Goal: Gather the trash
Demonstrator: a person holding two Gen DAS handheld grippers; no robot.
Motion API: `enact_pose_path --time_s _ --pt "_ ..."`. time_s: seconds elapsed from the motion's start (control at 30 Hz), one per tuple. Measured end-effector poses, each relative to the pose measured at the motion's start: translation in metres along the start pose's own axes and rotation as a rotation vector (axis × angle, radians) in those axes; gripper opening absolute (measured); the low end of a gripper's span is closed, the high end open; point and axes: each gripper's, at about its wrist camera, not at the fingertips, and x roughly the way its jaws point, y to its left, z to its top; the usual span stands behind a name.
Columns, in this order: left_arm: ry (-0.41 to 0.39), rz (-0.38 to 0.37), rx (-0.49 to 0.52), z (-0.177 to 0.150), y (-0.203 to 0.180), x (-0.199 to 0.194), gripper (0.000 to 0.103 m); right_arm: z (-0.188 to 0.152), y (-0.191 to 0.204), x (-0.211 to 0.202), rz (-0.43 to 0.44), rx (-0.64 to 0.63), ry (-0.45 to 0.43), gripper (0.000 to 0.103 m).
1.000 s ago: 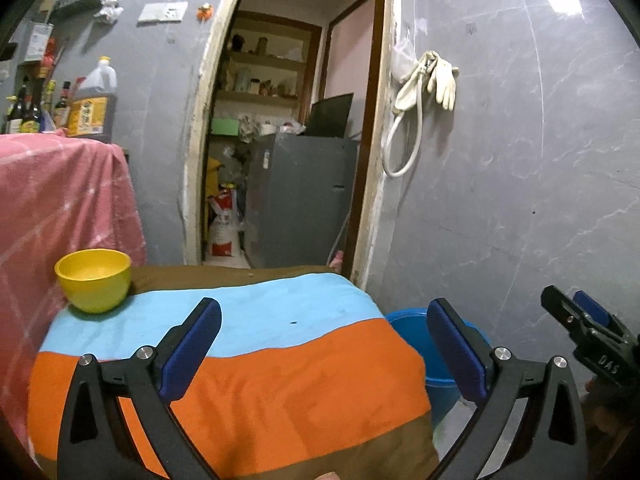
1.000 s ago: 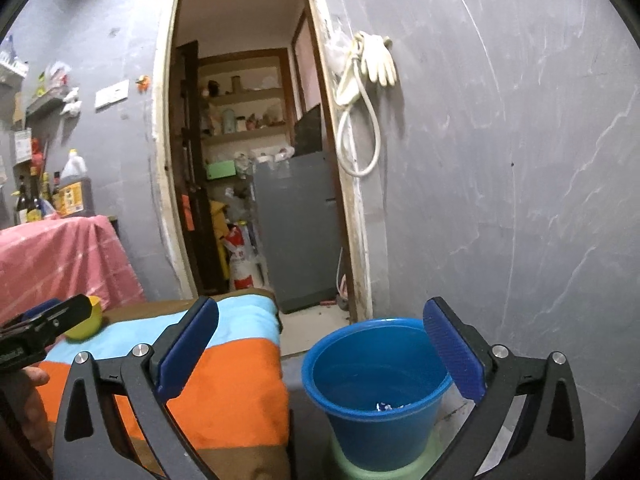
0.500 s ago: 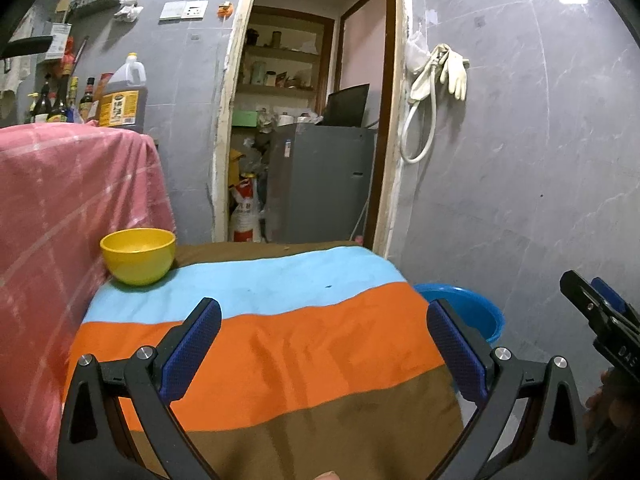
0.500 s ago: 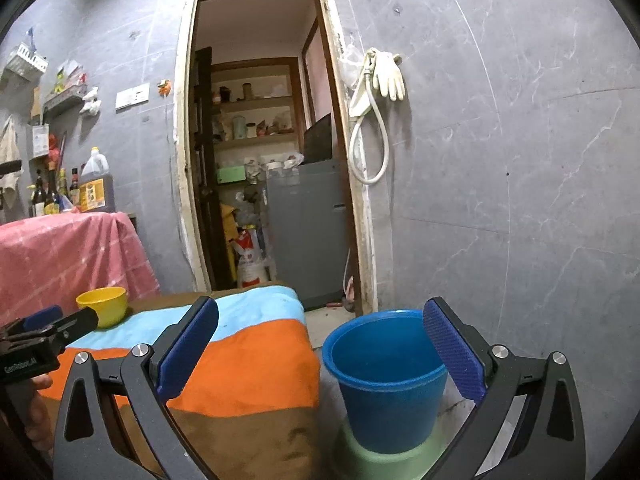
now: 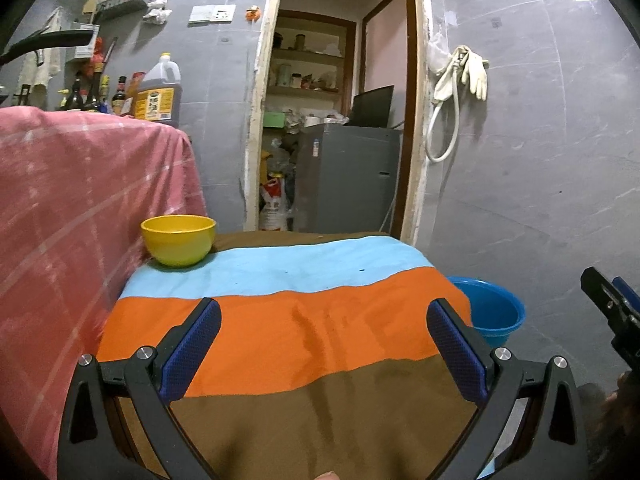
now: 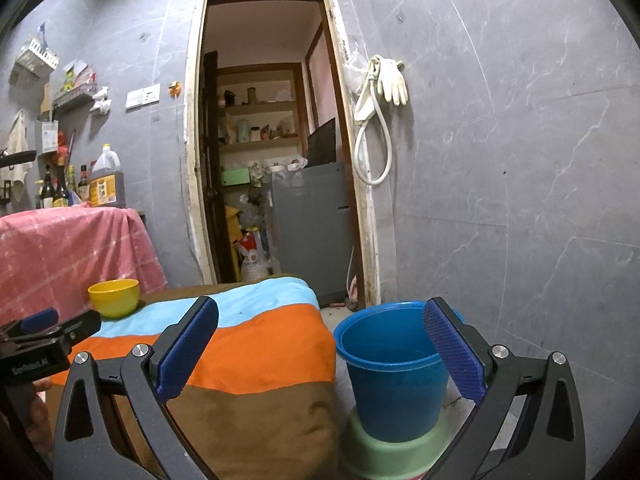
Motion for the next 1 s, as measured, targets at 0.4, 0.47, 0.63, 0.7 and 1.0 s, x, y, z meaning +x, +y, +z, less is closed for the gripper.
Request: enact_pose_path --time_s 0.4,0.47,0.63,0.7,1.0 --pt "-0.004 0.046 -0.002 -0.026 0.011 -0.003 0.101 -0.024 0.012 -0.003 0.011 -0.022 0.02 0.103" --pt "-0.002 0.047 -0.002 -0.03 0.013 -0.003 0.101 -0.028 0.012 -0.002 0.007 -0.028 0.025 0.103" --pt "-0.003 0.056 0.003 -0.038 0.017 -0.004 0.101 -0.036 0.015 -0.003 0.0 -0.048 0.027 0.103" --pt "-0.011 0.062 0.002 -0.041 0.019 -0.005 0.101 -0.038 0.015 -0.003 0.002 -0.053 0.027 0.103" --pt "-0.021 0.07 -0.006 -0.052 0.025 -0.004 0.101 -0.053 0.012 0.002 0.017 -0.035 0.054 0.103"
